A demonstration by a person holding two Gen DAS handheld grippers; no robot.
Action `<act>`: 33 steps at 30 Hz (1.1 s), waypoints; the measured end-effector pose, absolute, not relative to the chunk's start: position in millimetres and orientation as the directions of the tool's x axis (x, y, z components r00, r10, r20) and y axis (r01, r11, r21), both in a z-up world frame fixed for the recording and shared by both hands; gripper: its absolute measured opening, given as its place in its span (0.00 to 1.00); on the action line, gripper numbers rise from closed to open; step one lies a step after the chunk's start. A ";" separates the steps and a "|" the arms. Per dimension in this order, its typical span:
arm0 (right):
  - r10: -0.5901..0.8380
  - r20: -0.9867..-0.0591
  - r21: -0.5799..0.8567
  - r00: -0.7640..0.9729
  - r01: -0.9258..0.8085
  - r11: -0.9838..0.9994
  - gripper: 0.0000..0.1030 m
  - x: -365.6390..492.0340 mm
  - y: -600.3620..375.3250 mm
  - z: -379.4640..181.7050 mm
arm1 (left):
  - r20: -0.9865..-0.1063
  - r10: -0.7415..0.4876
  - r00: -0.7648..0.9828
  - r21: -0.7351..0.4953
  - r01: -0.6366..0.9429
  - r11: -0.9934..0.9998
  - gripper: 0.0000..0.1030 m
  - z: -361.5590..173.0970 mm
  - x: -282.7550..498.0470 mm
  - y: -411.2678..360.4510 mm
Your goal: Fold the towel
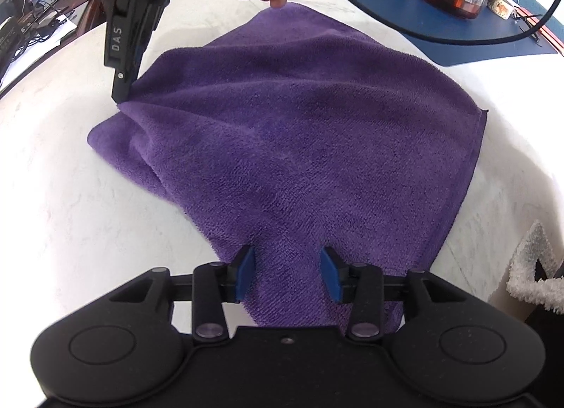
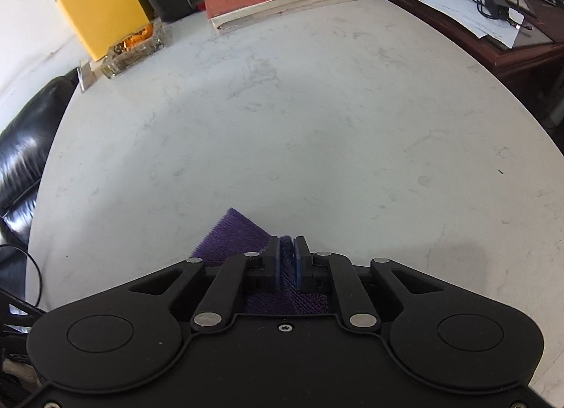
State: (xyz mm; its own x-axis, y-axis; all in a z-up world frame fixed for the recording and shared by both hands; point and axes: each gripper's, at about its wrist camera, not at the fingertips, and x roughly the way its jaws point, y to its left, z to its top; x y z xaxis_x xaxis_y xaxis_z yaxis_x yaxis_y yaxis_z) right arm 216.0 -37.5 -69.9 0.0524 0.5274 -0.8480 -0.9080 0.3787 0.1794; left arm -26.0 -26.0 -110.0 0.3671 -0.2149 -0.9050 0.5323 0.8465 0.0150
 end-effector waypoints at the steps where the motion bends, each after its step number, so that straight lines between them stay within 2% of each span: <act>1: 0.517 -0.853 0.153 0.074 -0.911 0.382 0.27 214.5 -37.4 -69.7 | -0.906 -0.214 0.366 0.015 0.533 0.846 0.39 -109.9 -25.8 -25.8; 2: 0.509 -0.856 0.128 0.094 -0.914 0.384 0.33 213.1 -37.6 -69.0 | -0.907 -0.212 0.364 0.016 0.533 0.846 0.39 -109.9 -25.7 -25.6; 5: 0.516 -0.840 0.074 0.170 -0.905 0.419 0.38 212.0 -48.7 -52.7 | -0.911 -0.207 0.357 0.018 0.536 0.844 0.40 -109.6 -25.5 -25.1; 13: 0.579 -0.713 0.081 0.396 -0.774 0.628 0.54 201.7 -157.0 36.4 | -0.910 -0.202 0.362 0.031 0.545 0.838 0.40 -98.5 -32.2 -21.3; 17: 0.542 -0.710 0.081 0.450 -0.713 0.697 0.56 169.1 -213.3 48.6 | -0.889 -0.204 0.410 0.028 0.494 0.869 0.40 -72.4 -29.6 -3.2; 22: 0.447 -0.753 0.047 0.483 -0.637 0.769 0.56 152.3 -246.0 16.1 | -0.846 -0.118 0.520 0.091 0.359 0.929 0.40 -48.6 7.8 24.2; 27: 0.383 -0.783 -0.002 0.490 -0.618 0.786 0.53 165.7 -243.9 -18.7 | -0.818 -0.015 0.576 0.194 0.300 0.934 0.40 -61.7 73.5 32.2; 31: 0.382 -0.801 -0.014 0.460 -0.653 0.757 0.49 180.4 -232.5 -36.0 | -0.830 -0.075 0.553 0.120 0.309 0.943 0.40 -70.7 99.6 36.4; 33: 0.388 -0.811 -0.016 0.438 -0.680 0.733 0.48 185.3 -226.0 -43.0 | -0.838 -0.060 0.543 0.136 0.313 0.940 0.40 -76.2 107.9 34.4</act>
State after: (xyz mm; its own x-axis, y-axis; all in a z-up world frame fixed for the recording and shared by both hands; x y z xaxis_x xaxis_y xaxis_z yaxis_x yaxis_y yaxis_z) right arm 185.3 -226.0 -43.0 0.4376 0.3878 -0.8112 -0.6800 0.7330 -0.0164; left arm 107.9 34.4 -76.2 0.5427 -0.0598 -0.8378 0.3134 0.9398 0.1359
